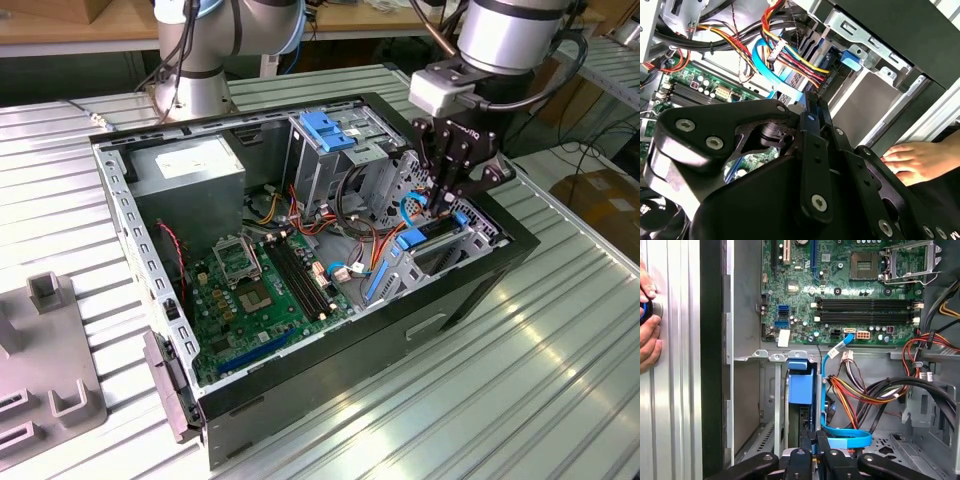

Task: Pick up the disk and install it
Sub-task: 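Insert the second disk wire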

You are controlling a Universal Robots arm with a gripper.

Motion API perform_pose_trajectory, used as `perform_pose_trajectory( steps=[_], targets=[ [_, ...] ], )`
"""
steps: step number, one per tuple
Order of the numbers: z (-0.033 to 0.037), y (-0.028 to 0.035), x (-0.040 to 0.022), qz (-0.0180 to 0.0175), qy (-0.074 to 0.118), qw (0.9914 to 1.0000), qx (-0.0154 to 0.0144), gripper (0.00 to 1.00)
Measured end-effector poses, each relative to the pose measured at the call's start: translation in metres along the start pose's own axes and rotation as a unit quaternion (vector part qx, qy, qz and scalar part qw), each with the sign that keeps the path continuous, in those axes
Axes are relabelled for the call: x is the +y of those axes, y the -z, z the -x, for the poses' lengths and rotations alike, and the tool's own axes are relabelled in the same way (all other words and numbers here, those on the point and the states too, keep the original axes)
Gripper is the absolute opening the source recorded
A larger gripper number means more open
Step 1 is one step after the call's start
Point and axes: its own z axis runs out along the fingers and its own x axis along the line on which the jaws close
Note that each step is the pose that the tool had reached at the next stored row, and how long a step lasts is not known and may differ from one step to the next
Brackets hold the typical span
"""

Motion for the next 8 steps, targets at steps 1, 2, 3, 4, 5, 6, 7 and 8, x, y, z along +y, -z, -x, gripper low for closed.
perform_pose_trajectory(
  steps=[1,2,3,4,5,6,7,8],
  targets=[
    [0.0,-0.0003,0.001,-0.0015,0.0,1.0,-0.0001,0.16],
    [0.0,-0.0005,0.0019,-0.0028,0.0,1.0,0.0,0.16],
    [0.0,-0.0007,0.0025,-0.0039,0.0,0.99999,0.0001,0.16],
    [-0.0002,-0.001,0.0028,-0.005,-0.001,0.99999,0.0002,0.16],
    [-0.0006,-0.0018,0.0032,-0.0062,-0.001,0.99998,0.0002,0.16],
    [-0.0012,-0.0024,0.0033,-0.0066,-0.001,0.99998,0.0001,0.16],
    [-0.0023,-0.0029,0.0035,-0.007,-0.001,0.99997,-0.0007,0.16],
    [-0.0034,-0.0034,0.0039,-0.0074,-0.001,0.99997,-0.0019,0.16]
  ],
)
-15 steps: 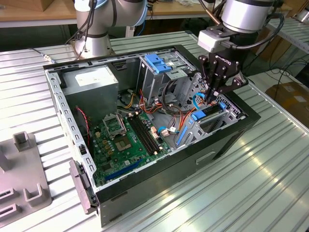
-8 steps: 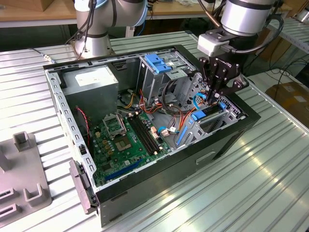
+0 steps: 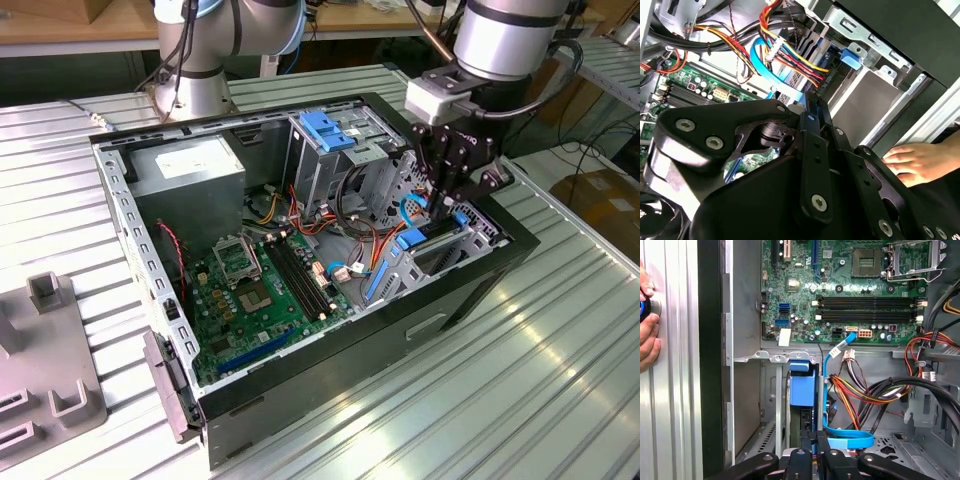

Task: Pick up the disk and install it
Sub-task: 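Insert the second disk wire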

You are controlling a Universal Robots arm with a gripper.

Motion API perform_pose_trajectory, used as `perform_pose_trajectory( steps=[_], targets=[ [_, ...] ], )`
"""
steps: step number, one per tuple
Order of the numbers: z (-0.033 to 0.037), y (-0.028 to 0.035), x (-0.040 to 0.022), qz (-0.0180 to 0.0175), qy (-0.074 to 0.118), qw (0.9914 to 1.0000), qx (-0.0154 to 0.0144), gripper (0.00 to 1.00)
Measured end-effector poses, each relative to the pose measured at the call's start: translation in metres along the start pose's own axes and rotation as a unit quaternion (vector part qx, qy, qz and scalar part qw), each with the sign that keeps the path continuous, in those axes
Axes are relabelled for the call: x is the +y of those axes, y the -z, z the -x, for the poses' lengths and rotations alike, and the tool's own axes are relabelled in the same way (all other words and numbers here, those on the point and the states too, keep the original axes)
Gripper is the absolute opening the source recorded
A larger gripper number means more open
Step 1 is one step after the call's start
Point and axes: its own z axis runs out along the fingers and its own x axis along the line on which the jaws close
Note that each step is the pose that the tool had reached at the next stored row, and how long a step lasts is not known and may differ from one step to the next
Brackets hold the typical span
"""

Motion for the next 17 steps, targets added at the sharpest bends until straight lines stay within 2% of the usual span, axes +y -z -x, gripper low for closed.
perform_pose_trajectory(
  steps=[2,3,7,9,10,11,14,17],
  targets=[
    [-0.0025,-0.0012,0.0005,-0.0006,0.0,0.99999,-0.0032,0.16],
    [-0.0041,-0.0021,0.0009,-0.0008,-0.001,0.99998,-0.0068,0.16],
    [-0.0095,-0.0045,0.0015,-0.002,-0.003,0.99965,-0.0261,0.16],
    [-0.0105,-0.0048,0.0016,-0.0021,-0.003,0.99958,-0.0288,0.16],
    [-0.0112,-0.005,0.0016,-0.0022,-0.003,0.99947,-0.0325,0.16],
    [-0.0125,-0.0052,0.0017,-0.0024,-0.004,0.99916,-0.0408,0.16],
    [-0.017,-0.0061,0.0018,-0.0034,-0.005,0.99852,-0.054,0.16],
    [-0.019,-0.0066,0.0019,-0.0038,-0.006,0.99833,-0.0574,0.16]
  ],
)
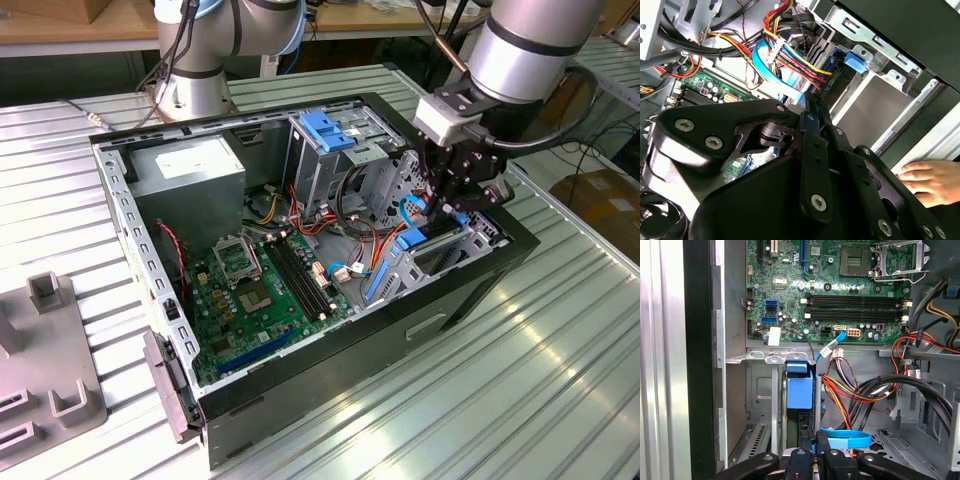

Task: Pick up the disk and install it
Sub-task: 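Insert the second disk wire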

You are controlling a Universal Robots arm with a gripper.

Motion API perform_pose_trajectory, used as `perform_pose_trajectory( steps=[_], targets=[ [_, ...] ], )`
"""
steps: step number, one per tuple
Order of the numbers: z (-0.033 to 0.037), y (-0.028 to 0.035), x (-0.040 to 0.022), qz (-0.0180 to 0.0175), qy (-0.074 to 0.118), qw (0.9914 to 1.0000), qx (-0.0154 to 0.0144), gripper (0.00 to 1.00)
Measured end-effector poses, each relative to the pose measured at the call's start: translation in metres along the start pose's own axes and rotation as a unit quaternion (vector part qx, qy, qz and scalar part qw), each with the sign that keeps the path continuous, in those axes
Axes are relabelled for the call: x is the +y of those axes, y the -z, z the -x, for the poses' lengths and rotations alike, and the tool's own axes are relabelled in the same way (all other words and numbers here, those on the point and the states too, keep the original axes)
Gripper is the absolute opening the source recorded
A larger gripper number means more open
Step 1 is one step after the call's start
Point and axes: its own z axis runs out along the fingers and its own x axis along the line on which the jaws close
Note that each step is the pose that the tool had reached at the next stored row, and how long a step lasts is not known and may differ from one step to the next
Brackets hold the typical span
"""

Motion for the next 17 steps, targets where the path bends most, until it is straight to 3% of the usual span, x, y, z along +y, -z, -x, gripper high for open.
perform_pose_trajectory(
  steps=[7,17],
  targets=[
    [-0.0041,-0.001,0.0001,0.0,0.0,1.0,-0.0008,0.16],
    [-0.0044,-0.0022,0.0,0.0,-0.003,0.99999,-0.0009,0.16]
  ],
)
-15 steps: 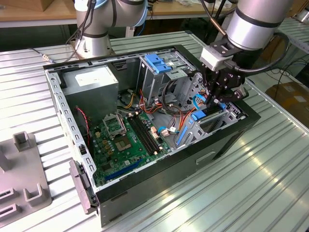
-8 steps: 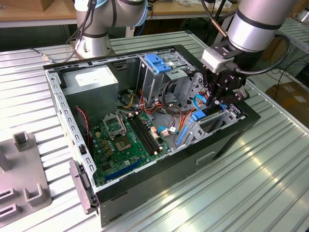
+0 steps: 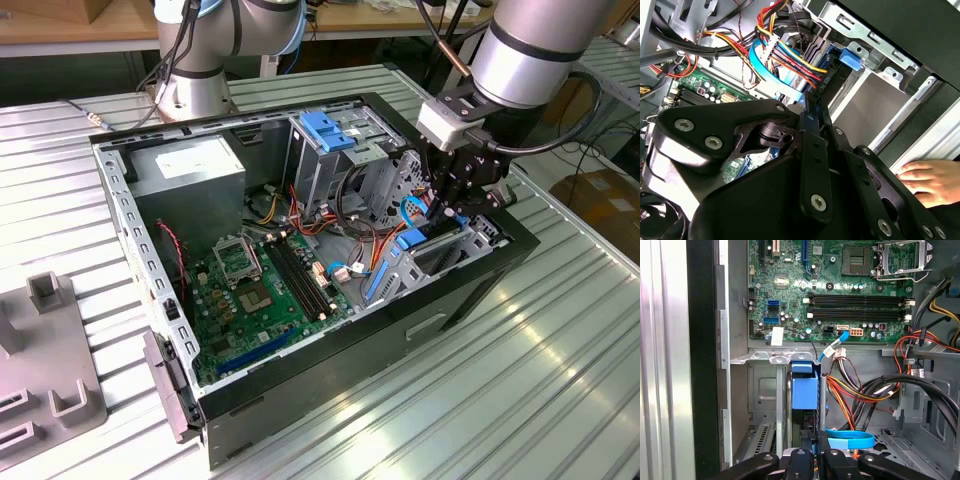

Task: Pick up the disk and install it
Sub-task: 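Insert the second disk wire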

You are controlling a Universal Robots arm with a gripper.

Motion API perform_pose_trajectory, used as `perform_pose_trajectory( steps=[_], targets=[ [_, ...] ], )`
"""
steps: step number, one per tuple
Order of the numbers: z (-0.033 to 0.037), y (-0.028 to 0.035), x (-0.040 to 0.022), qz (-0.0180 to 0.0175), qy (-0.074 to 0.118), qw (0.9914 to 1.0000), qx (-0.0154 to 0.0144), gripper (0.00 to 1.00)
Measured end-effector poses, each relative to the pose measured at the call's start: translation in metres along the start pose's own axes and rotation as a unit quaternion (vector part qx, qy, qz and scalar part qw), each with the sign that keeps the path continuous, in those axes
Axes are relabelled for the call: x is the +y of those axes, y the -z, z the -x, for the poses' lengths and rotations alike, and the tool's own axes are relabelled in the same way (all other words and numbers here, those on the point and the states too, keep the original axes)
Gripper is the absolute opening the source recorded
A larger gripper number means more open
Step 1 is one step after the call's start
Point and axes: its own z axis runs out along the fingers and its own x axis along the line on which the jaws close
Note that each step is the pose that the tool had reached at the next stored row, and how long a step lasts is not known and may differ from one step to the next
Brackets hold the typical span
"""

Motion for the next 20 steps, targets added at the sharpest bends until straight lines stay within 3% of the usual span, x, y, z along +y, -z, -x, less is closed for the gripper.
perform_pose_trajectory(
  steps=[13,20],
  targets=[
    [-0.0004,-0.0007,-0.0013,0.0,-0.001,0.99999,-0.005,0.16],
    [-0.0008,-0.0046,-0.0009,-0.0001,-0.002,0.99993,-0.0116,0.16]
  ],
)
